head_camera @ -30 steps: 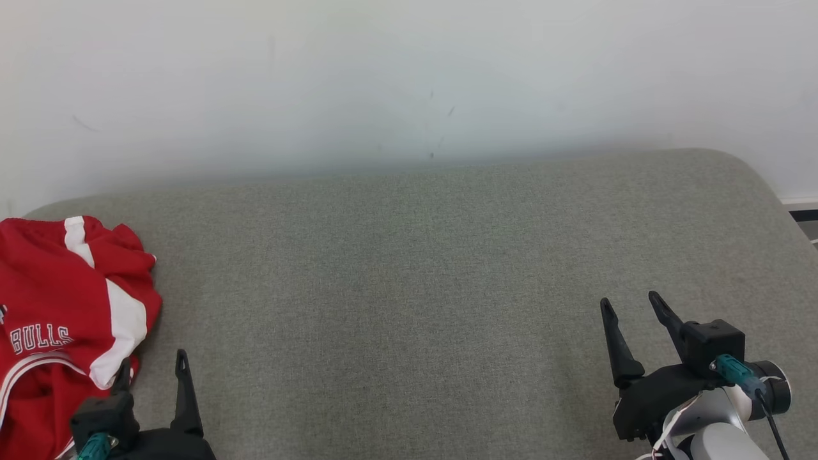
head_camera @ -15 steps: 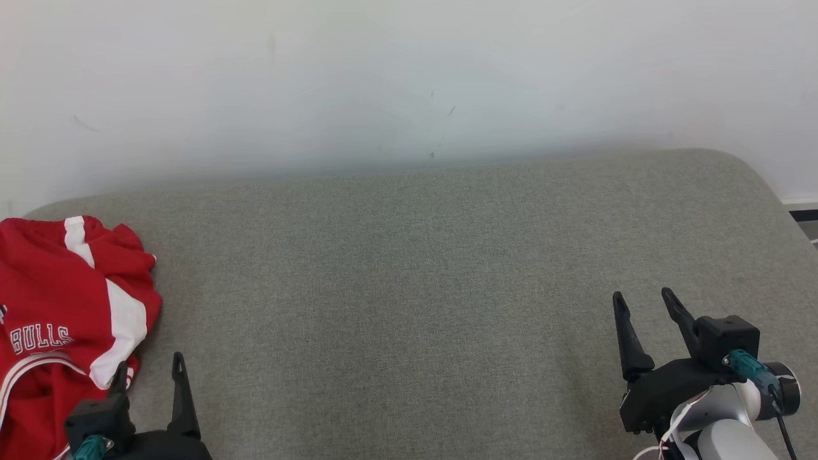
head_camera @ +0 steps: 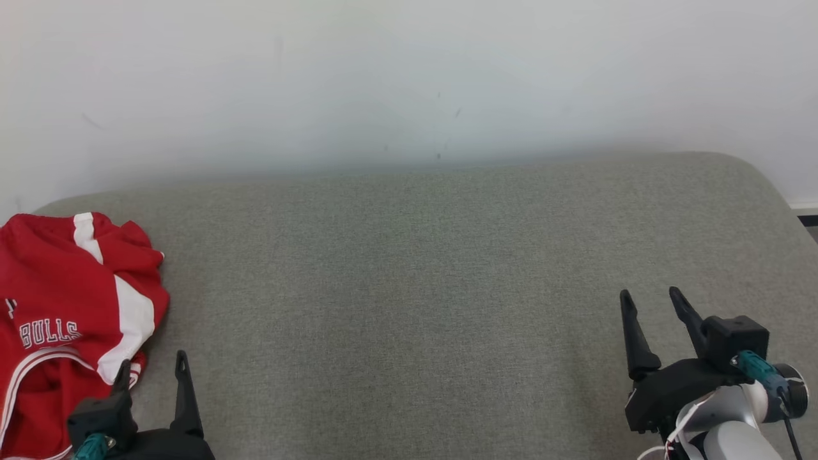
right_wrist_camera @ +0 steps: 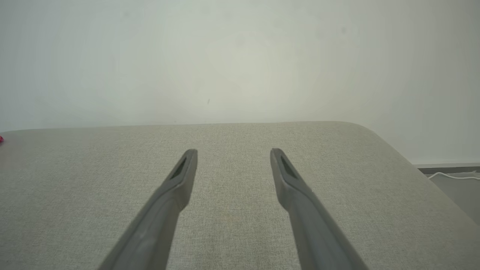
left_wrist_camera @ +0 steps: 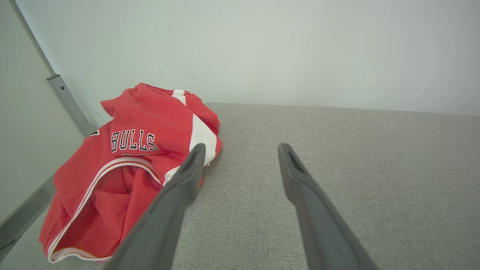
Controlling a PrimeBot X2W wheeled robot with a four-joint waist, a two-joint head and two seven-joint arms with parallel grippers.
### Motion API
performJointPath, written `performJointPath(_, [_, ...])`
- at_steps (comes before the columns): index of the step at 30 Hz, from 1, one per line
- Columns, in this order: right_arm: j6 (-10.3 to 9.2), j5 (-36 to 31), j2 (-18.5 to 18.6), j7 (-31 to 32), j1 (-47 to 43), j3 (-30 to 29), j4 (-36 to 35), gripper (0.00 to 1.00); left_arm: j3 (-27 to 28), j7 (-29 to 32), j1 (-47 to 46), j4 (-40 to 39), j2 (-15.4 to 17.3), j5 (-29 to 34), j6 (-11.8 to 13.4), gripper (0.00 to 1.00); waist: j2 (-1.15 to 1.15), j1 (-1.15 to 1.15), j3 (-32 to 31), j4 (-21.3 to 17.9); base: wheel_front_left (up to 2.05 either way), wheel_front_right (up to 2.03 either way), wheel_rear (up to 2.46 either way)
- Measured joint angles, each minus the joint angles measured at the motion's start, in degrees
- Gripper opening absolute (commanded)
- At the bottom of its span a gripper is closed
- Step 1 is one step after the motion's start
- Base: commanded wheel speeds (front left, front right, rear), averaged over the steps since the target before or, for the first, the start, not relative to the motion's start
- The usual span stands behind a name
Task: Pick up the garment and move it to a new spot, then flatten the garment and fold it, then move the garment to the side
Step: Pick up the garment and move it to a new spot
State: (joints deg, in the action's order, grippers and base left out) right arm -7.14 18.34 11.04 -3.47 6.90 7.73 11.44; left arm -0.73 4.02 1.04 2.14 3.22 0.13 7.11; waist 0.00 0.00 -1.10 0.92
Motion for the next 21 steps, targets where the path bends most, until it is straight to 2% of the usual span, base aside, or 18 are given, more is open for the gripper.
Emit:
performJointPath(10, [0.00,0.00,-0.03,0.32,-1.27,-0.57,-0.51,1.00,-0.22,0.55,-0.05,-0.75,-0.20,0.12,0.00,1.00,0.00,0.00,0.12,3.10,0.00,0.00,0.00])
performJointPath(21, [0.00,0.01,-0.32,0.45,-1.76,-0.30,-0.67,1.00,-0.18,1.10,-0.07,-1.10,-0.35,0.55,0.00,1.00,0.00,0.00,-0.12,9.17,0.00,0.00,0.00])
